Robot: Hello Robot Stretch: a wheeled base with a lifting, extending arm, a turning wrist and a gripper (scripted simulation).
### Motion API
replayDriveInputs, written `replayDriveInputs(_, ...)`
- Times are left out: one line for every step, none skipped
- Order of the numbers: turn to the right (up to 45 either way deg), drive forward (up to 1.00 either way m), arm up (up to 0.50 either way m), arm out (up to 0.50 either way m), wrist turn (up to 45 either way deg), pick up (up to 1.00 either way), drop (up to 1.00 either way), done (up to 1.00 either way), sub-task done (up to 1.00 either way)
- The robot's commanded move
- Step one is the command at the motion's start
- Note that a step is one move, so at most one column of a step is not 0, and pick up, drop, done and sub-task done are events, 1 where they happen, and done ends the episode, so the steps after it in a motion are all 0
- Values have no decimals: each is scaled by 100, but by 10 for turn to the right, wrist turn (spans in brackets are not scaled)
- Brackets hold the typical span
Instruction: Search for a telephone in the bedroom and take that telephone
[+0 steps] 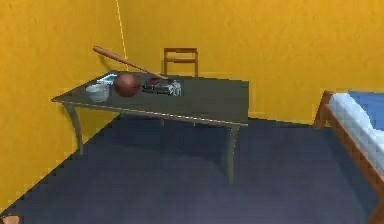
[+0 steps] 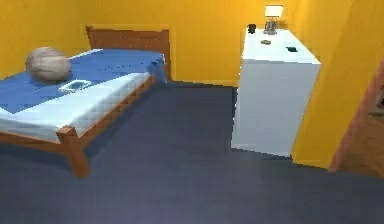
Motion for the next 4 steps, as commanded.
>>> replayDriveInputs(450, 0, 0, 0, 0, 0, 0, 0, 0)
replayDriveInputs(450, 0, 0, 0, 0, 0, 0, 0, 0)
replayDriveInputs(150, 0, 0, 0, 0, 0, 0, 0, 0)
replayDriveInputs(0, 30, 0, 0, 0, 0, 0, 0, 0)
